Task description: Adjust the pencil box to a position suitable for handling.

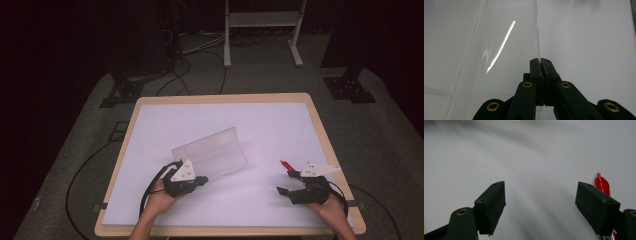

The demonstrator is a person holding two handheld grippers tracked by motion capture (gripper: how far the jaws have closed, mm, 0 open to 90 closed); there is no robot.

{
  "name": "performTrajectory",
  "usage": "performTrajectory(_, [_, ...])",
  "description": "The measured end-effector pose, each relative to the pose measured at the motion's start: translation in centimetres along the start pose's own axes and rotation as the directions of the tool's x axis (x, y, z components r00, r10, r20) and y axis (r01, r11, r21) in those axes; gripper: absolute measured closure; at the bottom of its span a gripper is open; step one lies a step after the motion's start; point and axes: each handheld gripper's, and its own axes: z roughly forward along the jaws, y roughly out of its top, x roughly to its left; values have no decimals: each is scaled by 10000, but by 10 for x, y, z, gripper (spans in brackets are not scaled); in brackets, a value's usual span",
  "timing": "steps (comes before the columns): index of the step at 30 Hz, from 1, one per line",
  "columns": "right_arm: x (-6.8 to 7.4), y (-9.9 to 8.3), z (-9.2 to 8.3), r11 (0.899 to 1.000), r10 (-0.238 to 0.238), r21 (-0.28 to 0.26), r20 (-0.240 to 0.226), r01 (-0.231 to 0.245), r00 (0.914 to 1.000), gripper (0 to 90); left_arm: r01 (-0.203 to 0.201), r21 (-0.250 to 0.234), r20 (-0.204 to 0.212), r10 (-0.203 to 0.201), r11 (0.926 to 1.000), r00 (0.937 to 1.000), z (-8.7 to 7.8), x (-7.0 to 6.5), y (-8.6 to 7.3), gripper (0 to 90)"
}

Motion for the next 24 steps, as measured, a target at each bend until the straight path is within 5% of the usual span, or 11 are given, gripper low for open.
performTrajectory(15, [-9, -3, -12, 9999, 124, -70, 517, -121, 9986, 232, -340, -163, 648, 350, 9993, 9973, 10, -6, 7, 893])
performTrajectory(24, [-11, -4, -15, 9998, 125, -153, 580, -116, 9982, 232, -680, -178, 1307, 697, 9975, 9890, 19, -13, 11, 894])
